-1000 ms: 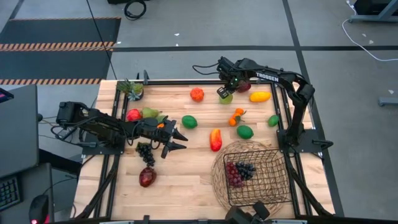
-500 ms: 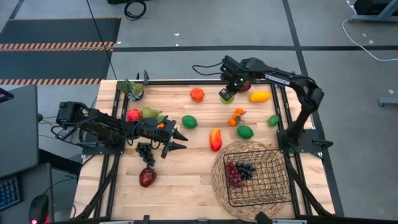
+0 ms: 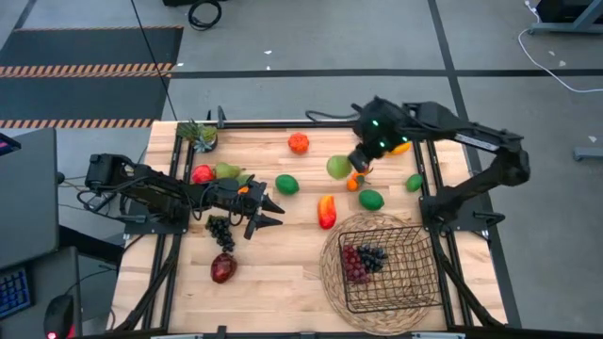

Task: Build produce basket
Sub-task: Put the right green pear into the black wire basket, then put the right orange tangerines into the black wire basket

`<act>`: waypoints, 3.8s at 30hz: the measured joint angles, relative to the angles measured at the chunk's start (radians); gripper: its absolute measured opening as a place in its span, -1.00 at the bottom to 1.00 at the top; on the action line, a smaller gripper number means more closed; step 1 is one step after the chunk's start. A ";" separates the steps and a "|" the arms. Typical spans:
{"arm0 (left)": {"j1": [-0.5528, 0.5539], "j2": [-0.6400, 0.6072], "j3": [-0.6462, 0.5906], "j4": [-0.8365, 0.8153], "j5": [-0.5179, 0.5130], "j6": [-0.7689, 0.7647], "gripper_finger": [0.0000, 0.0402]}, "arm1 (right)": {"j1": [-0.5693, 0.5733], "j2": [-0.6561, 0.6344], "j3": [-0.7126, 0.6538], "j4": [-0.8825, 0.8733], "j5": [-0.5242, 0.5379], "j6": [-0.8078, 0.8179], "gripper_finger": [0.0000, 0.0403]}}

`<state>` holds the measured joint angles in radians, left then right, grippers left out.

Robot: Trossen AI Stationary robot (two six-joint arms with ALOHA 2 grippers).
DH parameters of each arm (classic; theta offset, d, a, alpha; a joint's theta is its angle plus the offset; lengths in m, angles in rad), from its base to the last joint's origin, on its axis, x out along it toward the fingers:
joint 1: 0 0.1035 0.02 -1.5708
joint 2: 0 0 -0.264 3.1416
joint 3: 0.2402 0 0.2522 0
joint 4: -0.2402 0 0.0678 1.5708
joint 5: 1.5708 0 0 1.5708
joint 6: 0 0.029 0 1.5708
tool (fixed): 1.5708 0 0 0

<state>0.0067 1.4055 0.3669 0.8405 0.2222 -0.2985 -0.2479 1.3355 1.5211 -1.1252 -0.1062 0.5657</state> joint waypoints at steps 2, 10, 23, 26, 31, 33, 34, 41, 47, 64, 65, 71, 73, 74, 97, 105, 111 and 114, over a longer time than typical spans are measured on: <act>0.000 0.000 0.000 0.000 0.000 0.000 -0.06 | 0.070 -0.027 0.000 0.000 0.001 0.045 -0.94; 0.000 0.000 0.000 -0.001 0.000 -0.005 -0.06 | 0.345 -0.072 0.000 -0.001 0.016 0.219 -0.94; 0.000 0.000 0.000 0.002 0.000 -0.012 -0.06 | 0.681 -0.048 0.000 -0.170 0.060 0.537 -0.93; 0.000 0.000 0.000 0.003 0.000 -0.013 -0.06 | 0.722 -0.026 0.000 -0.188 0.115 0.556 -0.93; 0.000 0.000 0.000 0.000 0.000 -0.031 -0.06 | 0.743 0.026 0.000 -0.191 0.133 0.565 -0.92; -0.004 0.000 0.000 -0.001 0.000 -0.031 -0.06 | 0.743 0.049 0.000 -0.191 0.113 0.566 -0.90; -0.006 0.000 0.000 -0.002 0.000 -0.030 -0.06 | 0.744 0.059 0.000 -0.192 0.109 0.565 -0.88; -0.018 0.000 0.000 -0.001 0.000 -0.021 -0.06 | 0.744 0.098 0.000 -0.193 0.109 0.558 -0.62; -0.018 0.000 0.000 -0.001 0.000 -0.020 -0.06 | 0.718 0.091 0.000 -0.193 0.124 0.522 -0.32; -0.017 0.000 0.000 0.024 -0.001 -0.020 -0.06 | 0.251 0.186 -0.015 -0.216 0.239 0.045 -0.21; -0.017 0.000 0.000 0.023 -0.001 -0.020 -0.06 | 0.219 0.208 -0.017 -0.214 0.231 0.013 -0.21; -0.022 0.000 0.000 0.012 -0.001 -0.018 -0.06 | 0.067 0.334 -0.026 -0.150 0.166 -0.152 -0.22; -0.028 0.000 0.000 0.006 -0.002 -0.004 -0.06 | 0.020 0.366 -0.026 -0.120 0.129 -0.168 -0.22; -0.031 0.000 0.000 0.006 -0.002 0.002 -0.06 | -0.002 0.381 -0.026 -0.120 0.112 -0.165 -0.22; -0.066 0.000 0.000 0.007 0.000 0.022 -0.06 | -0.177 0.461 -0.136 -0.144 0.108 0.030 -0.01; -0.072 0.000 0.000 0.007 -0.001 0.017 -0.06 | -0.179 0.461 -0.193 -0.013 0.079 0.067 0.34; -0.072 0.000 0.000 0.007 -0.001 0.013 -0.06 | -0.186 0.461 -0.255 -0.004 0.080 0.086 0.51; -0.072 0.000 0.000 0.007 -0.001 0.002 -0.06 | -0.190 0.457 -0.299 0.039 0.077 0.086 0.55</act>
<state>-0.0658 1.4055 0.3668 0.8478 0.2215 -0.2966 -0.4379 1.7925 1.2217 -1.0857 -0.0296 0.6513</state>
